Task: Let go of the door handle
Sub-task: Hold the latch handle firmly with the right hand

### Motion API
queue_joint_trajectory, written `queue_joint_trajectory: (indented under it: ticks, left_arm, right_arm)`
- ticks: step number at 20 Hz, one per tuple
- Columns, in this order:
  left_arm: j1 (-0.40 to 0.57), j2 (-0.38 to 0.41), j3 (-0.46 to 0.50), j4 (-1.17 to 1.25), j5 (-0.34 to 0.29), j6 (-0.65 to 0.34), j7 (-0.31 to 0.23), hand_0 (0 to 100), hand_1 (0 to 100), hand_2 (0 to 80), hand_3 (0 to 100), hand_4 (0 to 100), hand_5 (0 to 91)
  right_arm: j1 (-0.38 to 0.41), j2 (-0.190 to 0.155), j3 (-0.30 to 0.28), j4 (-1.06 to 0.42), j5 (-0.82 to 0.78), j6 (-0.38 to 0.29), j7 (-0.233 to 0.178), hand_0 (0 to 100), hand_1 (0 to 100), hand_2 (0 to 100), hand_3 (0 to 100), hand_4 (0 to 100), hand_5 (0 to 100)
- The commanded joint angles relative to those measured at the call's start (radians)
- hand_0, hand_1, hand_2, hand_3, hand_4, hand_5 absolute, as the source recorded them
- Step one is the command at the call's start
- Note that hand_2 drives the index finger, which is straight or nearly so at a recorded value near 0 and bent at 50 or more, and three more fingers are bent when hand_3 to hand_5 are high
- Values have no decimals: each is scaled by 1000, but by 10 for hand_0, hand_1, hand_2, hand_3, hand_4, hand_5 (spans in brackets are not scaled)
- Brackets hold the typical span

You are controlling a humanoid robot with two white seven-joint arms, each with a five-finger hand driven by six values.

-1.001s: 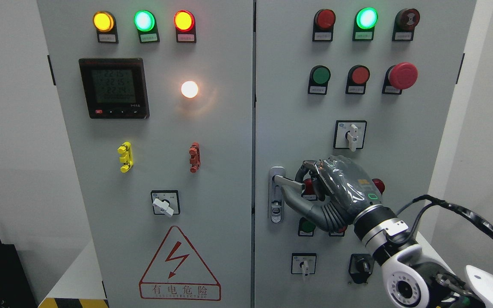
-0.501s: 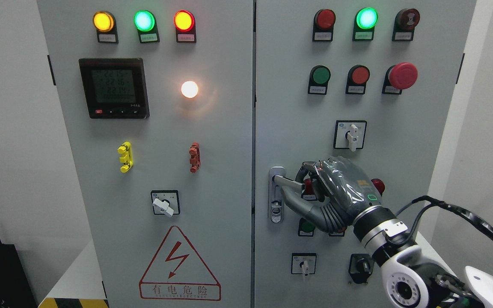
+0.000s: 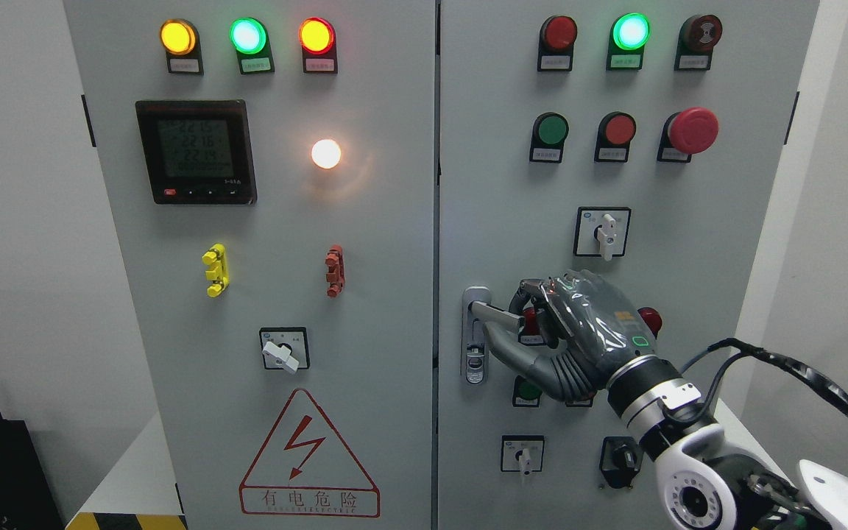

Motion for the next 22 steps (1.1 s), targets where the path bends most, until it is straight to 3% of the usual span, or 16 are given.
queue_joint_trajectory:
  ticks: [1,22]
  left_arm:
    - [-3,0,2,9,0,1,-1,120,389,0,0,0,0]
    - [-3,0,2,9,0,1,-1,120,389,0,0,0,0]
  right_arm:
    - [1,1,0,0,0,0,-3,357,233,569,1000,1000,1000]
    - [15,2,-3,0,0,2,-15,362,252,598,1000,1000,1000]
